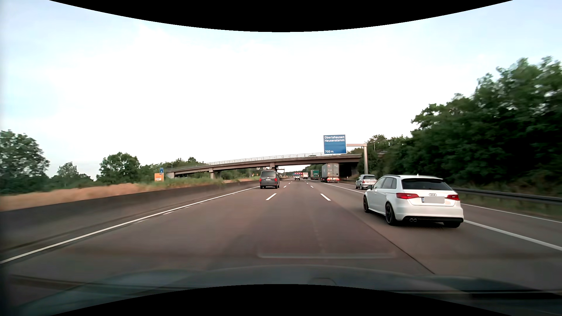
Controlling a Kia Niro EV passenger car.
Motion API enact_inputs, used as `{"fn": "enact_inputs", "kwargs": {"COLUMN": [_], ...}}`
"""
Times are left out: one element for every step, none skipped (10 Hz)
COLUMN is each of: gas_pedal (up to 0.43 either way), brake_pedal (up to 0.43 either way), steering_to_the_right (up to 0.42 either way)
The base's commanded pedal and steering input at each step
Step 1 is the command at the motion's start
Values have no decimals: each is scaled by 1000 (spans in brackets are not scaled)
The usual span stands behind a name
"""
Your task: Follow the waypoints while adhering to traffic rules and regulations
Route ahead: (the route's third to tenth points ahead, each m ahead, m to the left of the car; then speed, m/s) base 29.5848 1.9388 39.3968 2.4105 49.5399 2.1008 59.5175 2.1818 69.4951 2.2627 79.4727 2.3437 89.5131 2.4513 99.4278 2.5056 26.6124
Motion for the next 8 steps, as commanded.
{"fn": "enact_inputs", "kwargs": {"gas_pedal": [189,189,189,189,189,189,189,189], "brake_pedal": [0,0,0,0,0,0,0,0], "steering_to_the_right": [-5,-5,-5,-5,-5,-5,-5,-5]}}
